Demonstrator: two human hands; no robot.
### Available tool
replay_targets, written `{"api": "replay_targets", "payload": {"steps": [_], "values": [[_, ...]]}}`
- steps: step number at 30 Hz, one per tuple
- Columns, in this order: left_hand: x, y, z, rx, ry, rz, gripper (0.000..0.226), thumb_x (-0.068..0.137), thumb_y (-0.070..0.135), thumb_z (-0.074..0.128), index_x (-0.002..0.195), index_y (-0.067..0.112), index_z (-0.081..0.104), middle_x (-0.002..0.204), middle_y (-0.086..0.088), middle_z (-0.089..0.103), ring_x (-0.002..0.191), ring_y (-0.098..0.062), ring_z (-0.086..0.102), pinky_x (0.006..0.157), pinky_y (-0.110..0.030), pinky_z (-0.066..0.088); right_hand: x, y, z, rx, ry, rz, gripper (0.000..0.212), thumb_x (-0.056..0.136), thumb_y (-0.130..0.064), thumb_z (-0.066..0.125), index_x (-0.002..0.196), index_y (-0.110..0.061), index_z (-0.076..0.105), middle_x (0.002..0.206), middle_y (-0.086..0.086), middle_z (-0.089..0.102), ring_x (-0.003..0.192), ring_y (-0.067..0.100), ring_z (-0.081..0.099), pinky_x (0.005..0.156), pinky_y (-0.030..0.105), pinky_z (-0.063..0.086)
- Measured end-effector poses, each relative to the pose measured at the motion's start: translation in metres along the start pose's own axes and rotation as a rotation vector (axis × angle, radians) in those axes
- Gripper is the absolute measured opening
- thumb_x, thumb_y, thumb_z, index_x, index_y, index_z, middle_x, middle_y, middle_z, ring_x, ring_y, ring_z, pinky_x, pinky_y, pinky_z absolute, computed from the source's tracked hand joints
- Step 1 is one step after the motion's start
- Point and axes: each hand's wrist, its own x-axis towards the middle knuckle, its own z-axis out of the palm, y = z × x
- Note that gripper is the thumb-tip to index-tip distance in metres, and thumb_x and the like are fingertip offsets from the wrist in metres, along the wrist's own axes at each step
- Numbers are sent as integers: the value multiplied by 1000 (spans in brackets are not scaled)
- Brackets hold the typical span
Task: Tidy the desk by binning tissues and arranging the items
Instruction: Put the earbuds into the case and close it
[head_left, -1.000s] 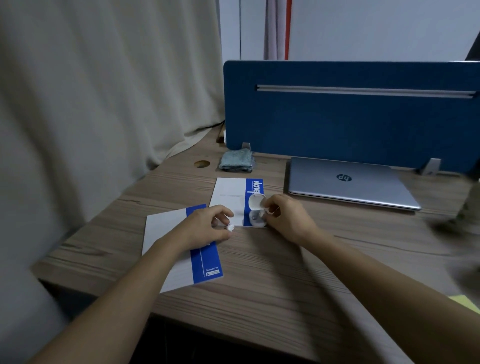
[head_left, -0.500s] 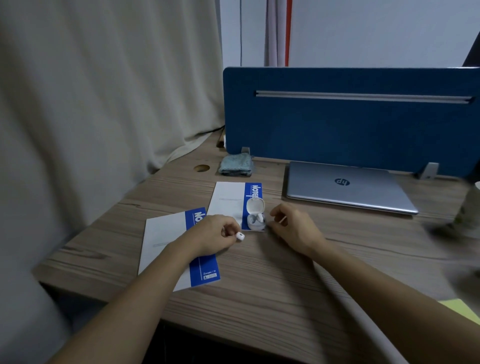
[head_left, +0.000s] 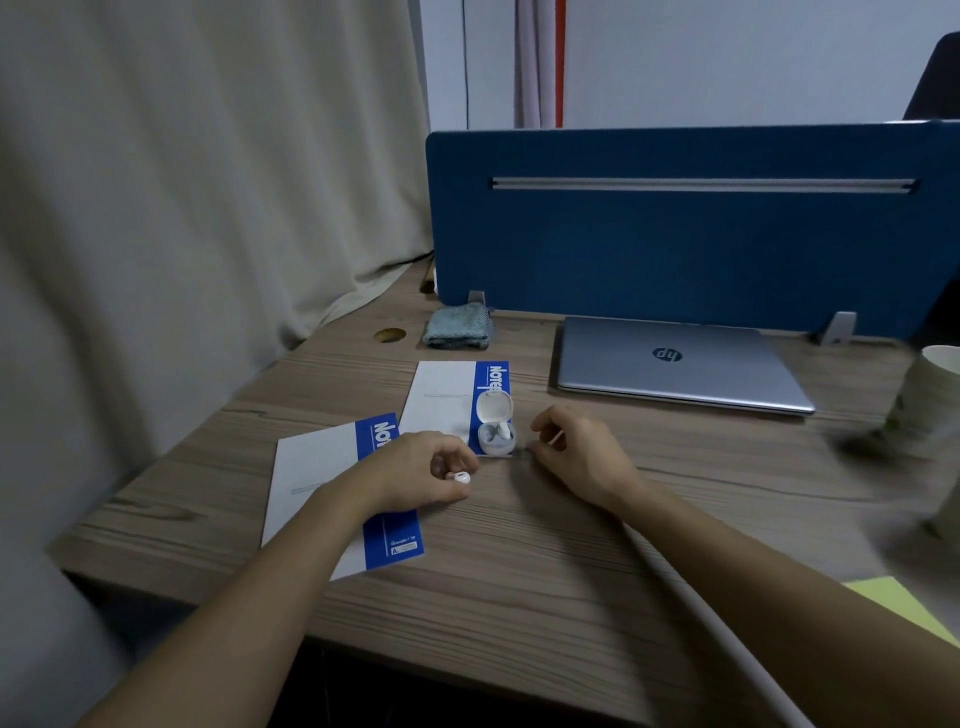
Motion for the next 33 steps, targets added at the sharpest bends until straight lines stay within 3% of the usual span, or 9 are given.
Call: {"api": "replay_targets", "payload": {"steps": [5,9,16,22,29,33], "values": [[0,-3,-6,8,-36,23,21,82,42,71,101,51,68,95,23,66,89,6,59,77,-17,47,-1,1,0,9,7,3,20,87,-22,65,106,-17,63,100,1,67,88,17,61,78,30,49],[2,-3,-6,16,-18,31,15,82,44,72,96,47,69,94,20,67,88,8,58,75,-17,47,0,2,1,16,-1,5,19,87,-22,65,105,-17,63,99,1,66,88,17,61,79,31,50],[14,11,-2,-113,248,63,12,82,41,71,93,44,66,92,20,66,82,4,61,66,-14,46,3,5,0,25,7,10,18,86,-21,66,103,-18,64,95,-1,66,86,17,61,78,29,48],[30,18,1,-232,347,66,12,84,35,75,94,32,68,91,8,68,78,-1,63,64,-14,47,3,11,-4,21,-18,28,20,88,-24,65,108,-20,63,97,-4,64,86,13,59,75,23,44],[46,22,11,-276,333,60,7,88,27,73,93,25,68,88,8,69,74,6,62,59,-7,45,4,12,-8,10,-51,27,23,90,-23,63,112,-20,62,103,-2,65,88,12,58,77,24,47],[49,18,17,-265,323,23,8,89,32,71,95,28,67,92,8,67,78,-2,62,63,-11,42,5,13,-6,12,-60,24,23,90,-23,62,113,-21,62,103,-3,64,87,10,57,76,23,45]]}}
